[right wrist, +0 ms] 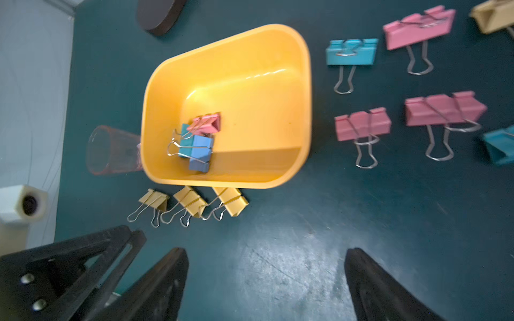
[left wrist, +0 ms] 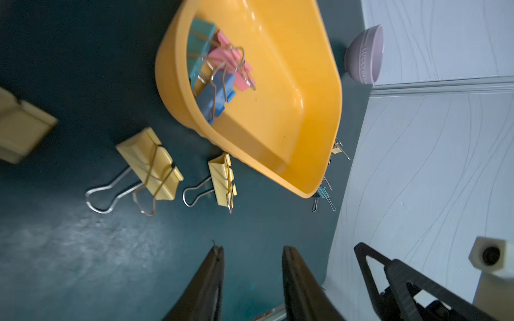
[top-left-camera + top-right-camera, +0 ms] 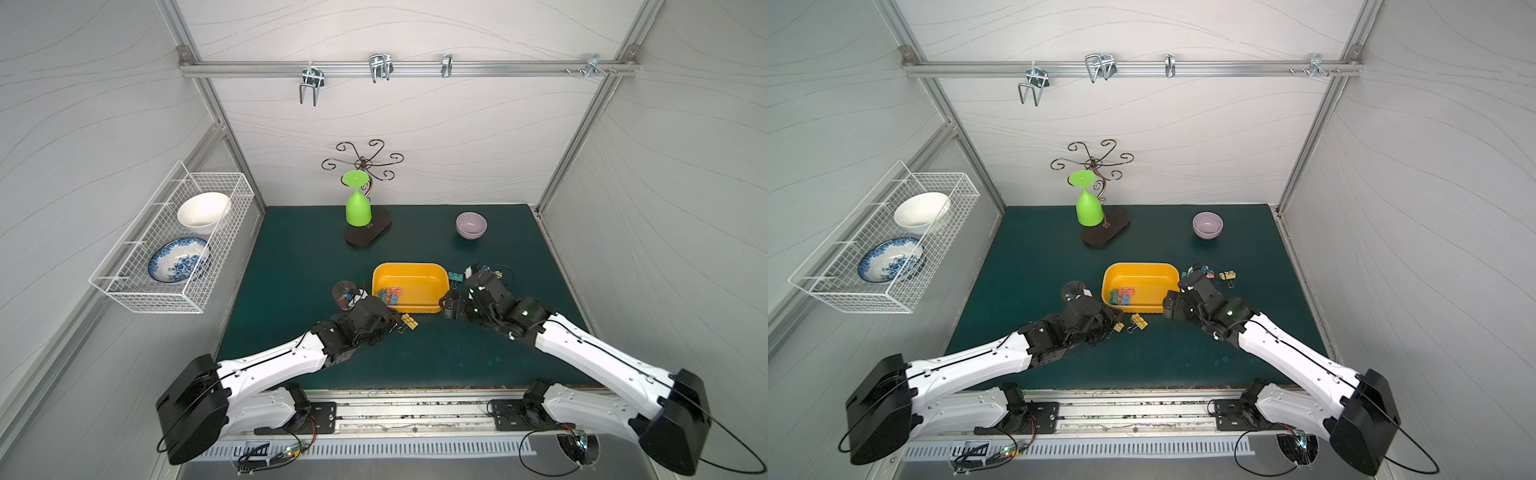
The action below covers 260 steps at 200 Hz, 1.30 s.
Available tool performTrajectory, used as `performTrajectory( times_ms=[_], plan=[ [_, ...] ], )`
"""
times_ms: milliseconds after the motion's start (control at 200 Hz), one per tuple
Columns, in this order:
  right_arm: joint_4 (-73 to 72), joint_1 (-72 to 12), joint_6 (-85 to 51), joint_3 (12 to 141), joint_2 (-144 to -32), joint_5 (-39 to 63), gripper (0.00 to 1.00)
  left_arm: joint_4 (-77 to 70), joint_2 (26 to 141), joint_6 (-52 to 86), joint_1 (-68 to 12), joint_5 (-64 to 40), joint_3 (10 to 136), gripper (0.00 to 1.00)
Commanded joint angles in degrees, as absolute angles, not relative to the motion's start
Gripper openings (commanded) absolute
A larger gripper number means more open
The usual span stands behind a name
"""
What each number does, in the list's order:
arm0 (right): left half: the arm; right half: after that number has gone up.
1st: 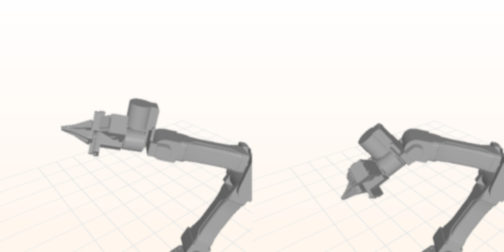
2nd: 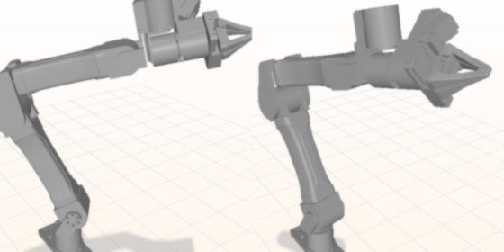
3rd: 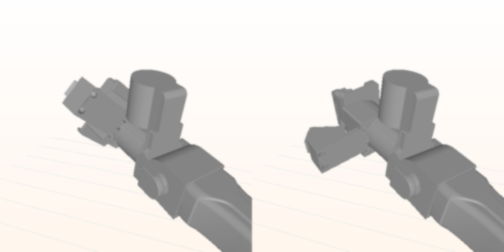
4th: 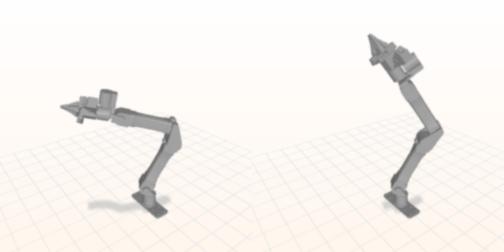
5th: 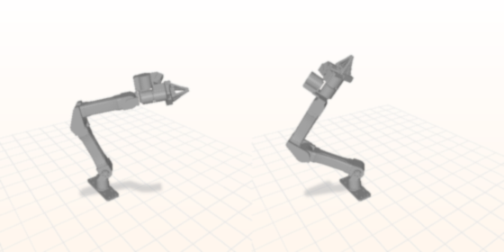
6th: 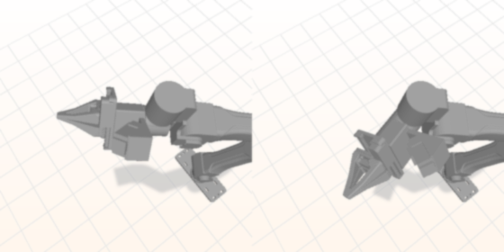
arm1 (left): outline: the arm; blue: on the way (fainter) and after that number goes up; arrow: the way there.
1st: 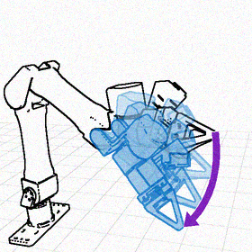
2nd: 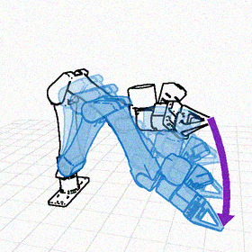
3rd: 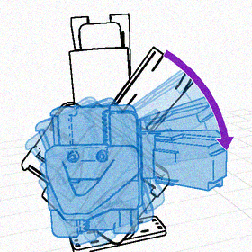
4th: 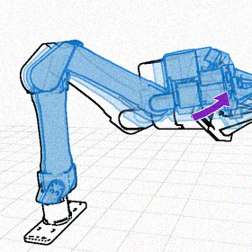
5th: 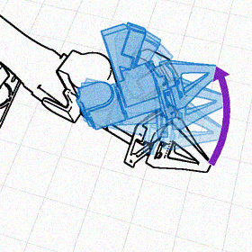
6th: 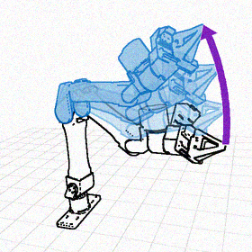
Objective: Take out the binder clips from the storage box
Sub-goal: Place the binder clip at the center of the board, then pick up the binder clip from the storage box.
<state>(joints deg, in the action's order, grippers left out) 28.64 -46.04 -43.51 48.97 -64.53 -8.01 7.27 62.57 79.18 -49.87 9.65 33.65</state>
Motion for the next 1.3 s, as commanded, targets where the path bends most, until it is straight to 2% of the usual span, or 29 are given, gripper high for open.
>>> performTrajectory(
  times_ms=[0, 240, 405, 685, 910, 1186, 1296],
  plan=[
    [26.0, -46.1, -35.6, 53.8, -70.7, 0.0, 0.85, 17.2, 58.8, 68.7, -47.5, 15.5, 35.5, 0.4],
    [32.2, -48.5, -25.6, 68.5, -89.0, 2.5, 0.66, 23.7, 54.4, 55.1, -38.2, 8.7, 37.4, 0.4],
    [32.0, -49.8, -15.2, 75.7, -97.9, 2.5, 0.54, 25.3, 53.3, 52.6, -33.5, 4.9, 37.4, 0.42],
    [26.7, -51.7, 3.6, 79.9, -106.3, 0.9, 0.49, 26.0, 53.4, 51.9, -30.7, 1.8, 36.0, 0.42],
    [24.0, -52.1, 9.0, 80.9, -109.7, -2.6, 0.47, 26.1, 52.6, 52.2, -30.5, 0.5, 35.5, 0.42],
    [25.2, -52.0, 16.5, 84.4, -114.0, -5.0, 0.36, 26.4, 51.0, 53.1, -30.4, 0.6, 34.5, 0.42],
    [24.8, -51.9, 17.6, 85.2, -115.4, -6.1, 0.35, 26.7, 50.5, 53.1, -30.3, 0.7, 34.7, 0.42]
  ],
)
